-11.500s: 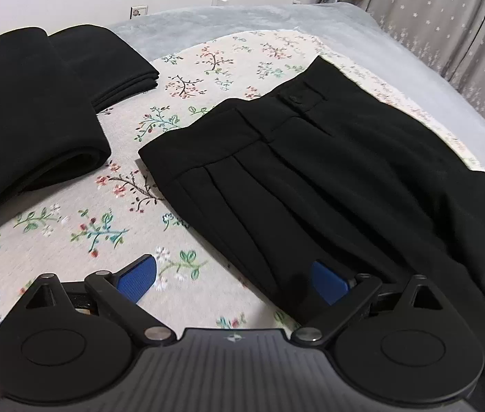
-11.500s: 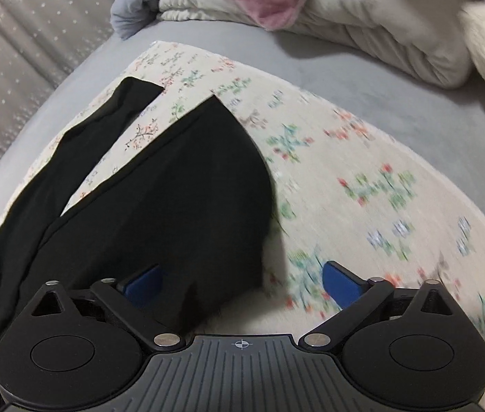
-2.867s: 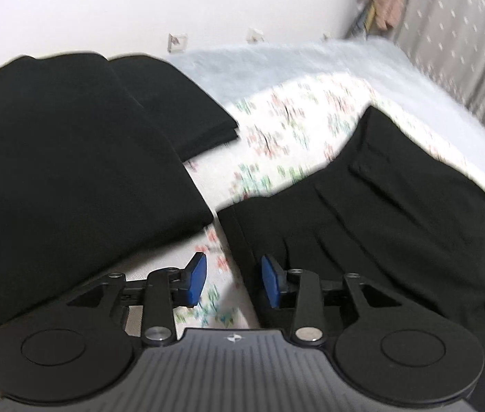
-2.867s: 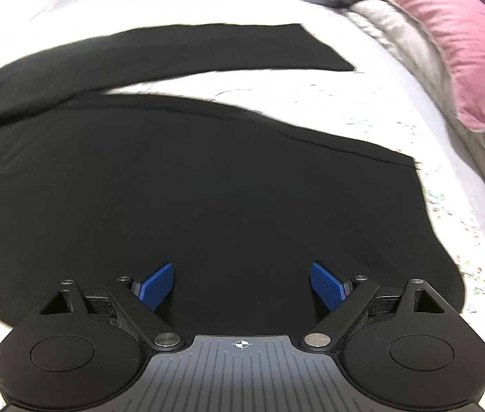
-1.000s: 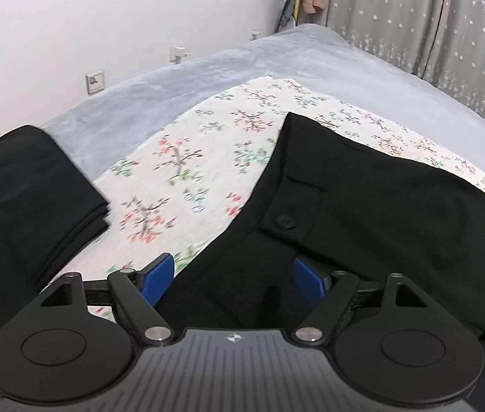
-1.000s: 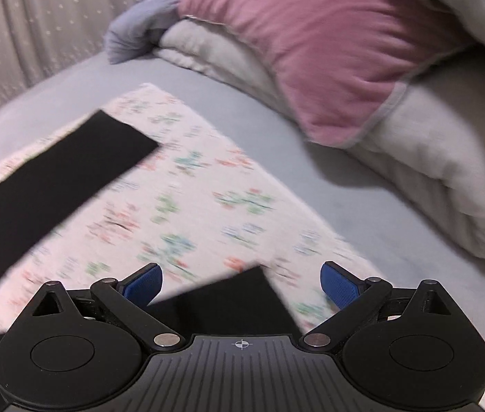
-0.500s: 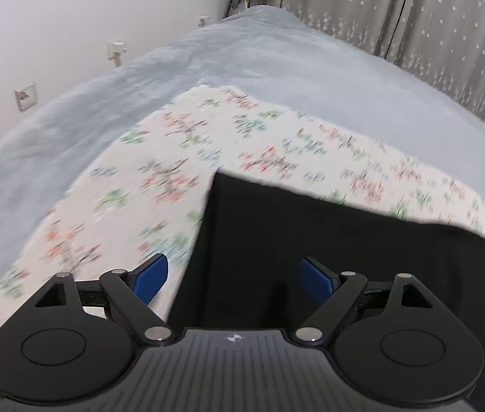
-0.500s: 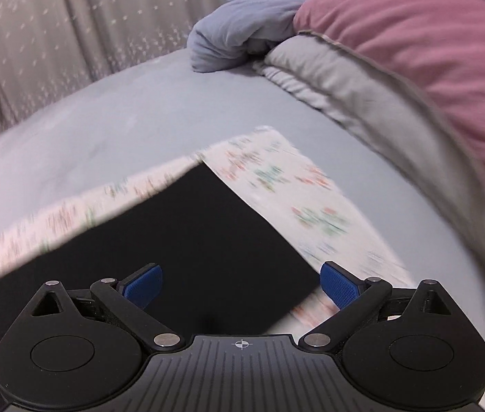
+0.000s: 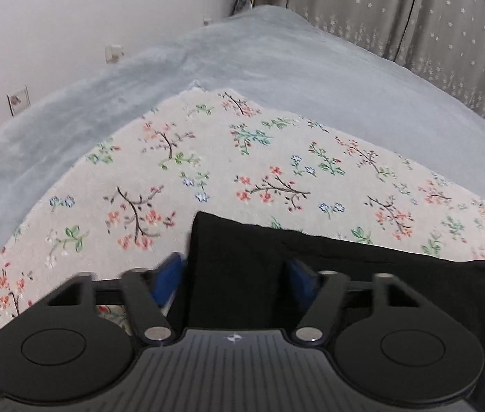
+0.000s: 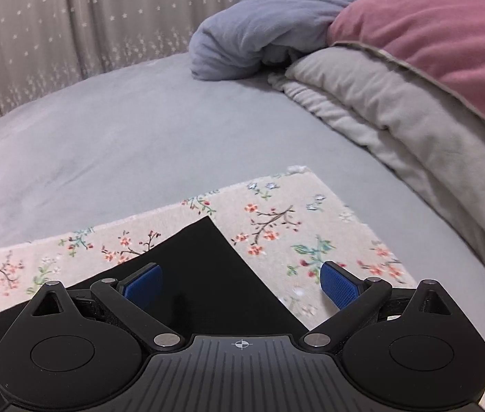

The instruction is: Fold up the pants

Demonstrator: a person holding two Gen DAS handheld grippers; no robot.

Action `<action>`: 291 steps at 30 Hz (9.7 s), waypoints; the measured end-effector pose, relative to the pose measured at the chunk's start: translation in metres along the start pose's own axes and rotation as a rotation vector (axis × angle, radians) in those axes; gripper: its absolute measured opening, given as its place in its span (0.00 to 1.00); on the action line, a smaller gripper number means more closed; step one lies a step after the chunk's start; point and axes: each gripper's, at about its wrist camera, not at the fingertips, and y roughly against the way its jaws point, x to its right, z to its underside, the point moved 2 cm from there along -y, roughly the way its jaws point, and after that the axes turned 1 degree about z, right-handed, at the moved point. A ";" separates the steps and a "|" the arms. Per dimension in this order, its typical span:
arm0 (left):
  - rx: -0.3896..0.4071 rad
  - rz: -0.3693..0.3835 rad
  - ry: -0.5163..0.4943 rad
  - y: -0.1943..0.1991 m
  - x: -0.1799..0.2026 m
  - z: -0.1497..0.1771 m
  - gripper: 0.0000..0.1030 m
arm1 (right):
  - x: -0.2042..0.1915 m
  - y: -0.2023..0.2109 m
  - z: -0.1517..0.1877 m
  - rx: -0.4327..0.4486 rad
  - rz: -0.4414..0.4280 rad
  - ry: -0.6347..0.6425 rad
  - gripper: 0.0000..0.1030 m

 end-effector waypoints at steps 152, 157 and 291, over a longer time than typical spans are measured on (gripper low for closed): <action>0.005 -0.040 0.033 0.200 -0.021 0.217 0.66 | 0.177 0.333 0.306 -0.205 0.018 -0.224 0.23; 0.095 -0.064 0.095 0.219 -0.029 0.204 0.67 | 0.171 0.345 0.302 -0.158 0.099 -0.133 0.31; 0.055 -0.137 0.289 0.224 -0.071 0.228 0.82 | 0.232 0.379 0.388 0.047 -0.193 -0.812 0.28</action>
